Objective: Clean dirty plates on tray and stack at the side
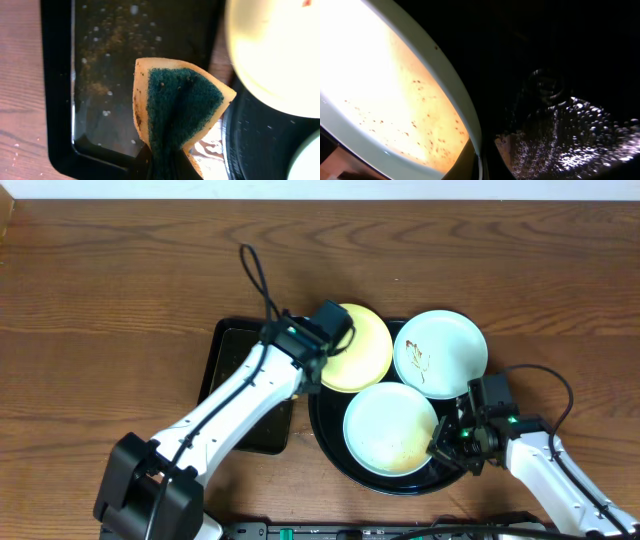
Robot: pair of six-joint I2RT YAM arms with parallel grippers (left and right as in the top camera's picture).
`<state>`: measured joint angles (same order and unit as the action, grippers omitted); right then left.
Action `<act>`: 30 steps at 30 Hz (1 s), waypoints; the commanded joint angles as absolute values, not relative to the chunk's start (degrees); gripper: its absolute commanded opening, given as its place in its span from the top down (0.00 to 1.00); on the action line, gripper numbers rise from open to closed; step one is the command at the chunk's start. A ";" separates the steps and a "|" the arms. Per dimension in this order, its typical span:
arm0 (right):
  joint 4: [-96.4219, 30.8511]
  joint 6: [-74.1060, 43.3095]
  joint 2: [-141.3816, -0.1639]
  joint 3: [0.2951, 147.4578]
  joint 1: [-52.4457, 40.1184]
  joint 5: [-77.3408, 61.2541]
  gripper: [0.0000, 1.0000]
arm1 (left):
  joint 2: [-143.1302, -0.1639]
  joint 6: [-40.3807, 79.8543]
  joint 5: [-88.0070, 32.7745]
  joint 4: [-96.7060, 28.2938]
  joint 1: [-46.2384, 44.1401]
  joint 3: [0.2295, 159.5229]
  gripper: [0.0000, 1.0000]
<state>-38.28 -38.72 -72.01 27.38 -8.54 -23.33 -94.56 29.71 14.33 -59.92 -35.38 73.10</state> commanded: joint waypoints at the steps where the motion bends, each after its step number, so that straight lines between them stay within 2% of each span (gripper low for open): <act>1: -39.22 -36.23 -71.68 33.01 -8.71 -21.87 0.99 | -93.86 28.91 14.13 -60.60 -33.10 74.50 0.93; 9: -46.57 -29.63 -71.46 44.12 -9.47 -16.84 0.99 | -93.86 28.47 13.17 -60.60 -31.77 74.50 0.93; 21: -61.25 -26.81 -71.46 54.19 -16.67 -0.99 0.98 | -93.86 27.83 10.48 -61.01 -31.77 74.50 0.93; 30: -72.77 -28.69 -71.46 62.35 -17.93 9.87 0.98 | -93.86 26.76 9.41 -61.30 -31.77 74.50 0.93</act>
